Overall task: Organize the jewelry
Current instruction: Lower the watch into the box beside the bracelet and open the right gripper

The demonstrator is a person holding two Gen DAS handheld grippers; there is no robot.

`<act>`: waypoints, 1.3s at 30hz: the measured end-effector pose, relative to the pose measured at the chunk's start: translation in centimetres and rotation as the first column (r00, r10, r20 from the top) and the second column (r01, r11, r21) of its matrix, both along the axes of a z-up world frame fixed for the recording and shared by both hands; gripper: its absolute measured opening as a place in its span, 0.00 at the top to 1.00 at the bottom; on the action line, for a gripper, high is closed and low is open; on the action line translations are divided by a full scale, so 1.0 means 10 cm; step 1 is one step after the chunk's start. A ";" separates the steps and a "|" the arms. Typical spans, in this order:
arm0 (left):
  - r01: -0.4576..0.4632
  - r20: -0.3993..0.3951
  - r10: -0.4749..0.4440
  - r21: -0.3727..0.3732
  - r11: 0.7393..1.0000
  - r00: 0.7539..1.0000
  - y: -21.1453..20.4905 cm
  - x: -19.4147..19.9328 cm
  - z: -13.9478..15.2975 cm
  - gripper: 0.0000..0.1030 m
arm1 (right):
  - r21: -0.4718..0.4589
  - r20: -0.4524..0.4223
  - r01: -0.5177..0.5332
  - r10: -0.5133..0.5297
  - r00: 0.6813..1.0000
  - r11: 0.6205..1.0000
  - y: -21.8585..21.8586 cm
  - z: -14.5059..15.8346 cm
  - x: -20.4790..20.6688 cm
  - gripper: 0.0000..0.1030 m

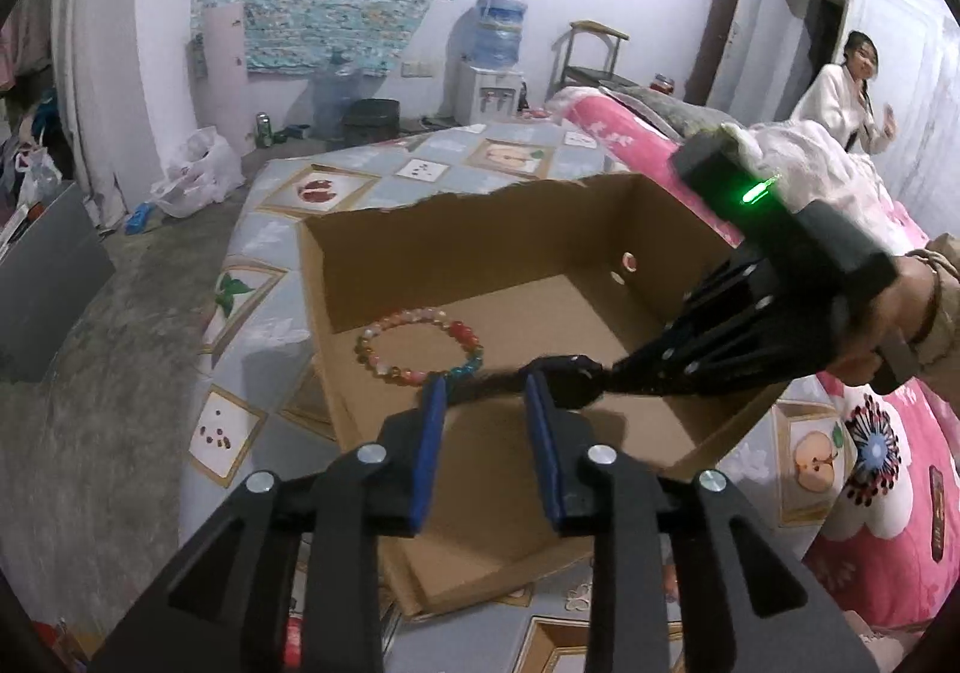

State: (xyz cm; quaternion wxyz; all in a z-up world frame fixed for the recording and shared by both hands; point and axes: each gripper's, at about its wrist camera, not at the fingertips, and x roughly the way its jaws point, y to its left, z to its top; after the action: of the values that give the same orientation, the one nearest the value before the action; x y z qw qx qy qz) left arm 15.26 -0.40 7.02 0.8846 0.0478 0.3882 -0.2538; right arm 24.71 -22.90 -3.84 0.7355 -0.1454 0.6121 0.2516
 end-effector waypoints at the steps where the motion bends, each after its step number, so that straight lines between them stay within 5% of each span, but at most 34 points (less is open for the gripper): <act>1: -0.005 0.003 0.005 -0.004 1.000 1.000 0.03 0.00 0.01 0.74 | -0.011 -0.013 -0.001 0.001 1.000 1.000 0.00 -0.05 0.03 0.99; 10: -0.045 0.017 0.046 -0.046 0.998 0.999 0.25 -0.08 0.03 0.74 | -0.152 0.026 -0.045 0.050 0.998 0.987 0.08 -0.01 0.24 0.99; 14: -0.049 0.017 0.050 -0.056 0.997 0.999 0.29 -0.08 0.03 0.74 | -0.221 0.092 -0.001 0.022 0.995 0.975 0.05 0.05 0.38 0.80; 19: -0.051 0.030 0.053 -0.075 0.996 0.998 0.35 -0.11 0.06 0.72 | -0.169 0.165 0.069 -0.041 0.986 0.983 -0.01 0.25 0.36 0.74; 22: -0.049 0.039 0.052 -0.081 0.996 0.998 0.37 -0.13 0.07 0.71 | -0.087 0.159 0.065 -0.050 0.986 0.994 0.04 0.28 0.28 0.62; 28: -0.053 0.045 0.057 -0.077 0.996 0.997 0.38 -0.16 0.07 0.69 | -0.156 0.144 -0.056 0.079 0.986 0.986 0.43 0.12 0.29 0.50; 34: -0.064 0.044 0.068 -0.083 0.995 0.997 0.42 -0.19 0.07 0.69 | -0.188 0.086 -0.117 0.135 0.987 0.975 0.50 -0.11 0.41 0.54; 39: -0.075 0.047 0.079 -0.092 0.993 0.996 0.47 -0.20 0.07 0.69 | -0.265 0.114 -0.296 0.334 0.936 0.918 0.79 -0.09 0.07 0.55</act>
State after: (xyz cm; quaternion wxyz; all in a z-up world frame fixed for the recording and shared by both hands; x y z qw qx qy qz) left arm 13.26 4.27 7.70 0.9045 -0.0008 0.3555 -0.2353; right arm 25.38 -14.96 -4.76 0.7076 -0.3508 0.5470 0.2775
